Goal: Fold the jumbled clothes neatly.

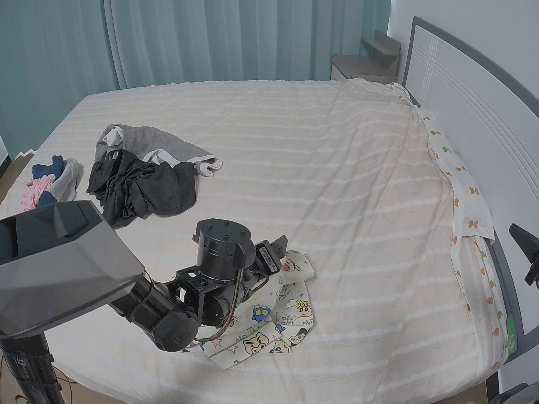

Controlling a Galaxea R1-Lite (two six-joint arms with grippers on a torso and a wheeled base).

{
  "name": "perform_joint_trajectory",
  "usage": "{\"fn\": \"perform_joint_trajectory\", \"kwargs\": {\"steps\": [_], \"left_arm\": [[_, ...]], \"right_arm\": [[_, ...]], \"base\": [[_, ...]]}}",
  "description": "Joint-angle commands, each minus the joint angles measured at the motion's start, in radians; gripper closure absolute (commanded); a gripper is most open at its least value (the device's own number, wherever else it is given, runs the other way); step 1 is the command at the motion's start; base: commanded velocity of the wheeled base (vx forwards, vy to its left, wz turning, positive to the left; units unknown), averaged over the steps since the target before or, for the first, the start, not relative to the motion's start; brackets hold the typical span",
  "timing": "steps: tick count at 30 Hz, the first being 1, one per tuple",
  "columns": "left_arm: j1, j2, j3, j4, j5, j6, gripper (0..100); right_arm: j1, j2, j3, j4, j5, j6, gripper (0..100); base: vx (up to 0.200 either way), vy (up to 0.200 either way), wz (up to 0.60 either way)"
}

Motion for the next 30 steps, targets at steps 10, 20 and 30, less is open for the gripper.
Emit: {"fn": "perform_joint_trajectory", "kwargs": {"steps": [10,20,30], "left_arm": [[0.095,-0.123,0.010,-0.008,0.065,0.008,0],[0.228,-0.476,0.372,0.129,-0.036,-0.062,0],[0.281,-0.627,0.624,0.123,-0.320,-0.212,0]], "right_arm": [[0.001,0.002,0.003,0.000,0.002,0.000,100],[0.231,0.016,-0.015,0.168,0.048,0.011,100],[0.475,0.301,-0.061,0.306,0.072,0.003,100]], "base": [[0.000,0.000,0.00],[0.000,0.000,0.00],[0.000,0.000,0.00]]}}
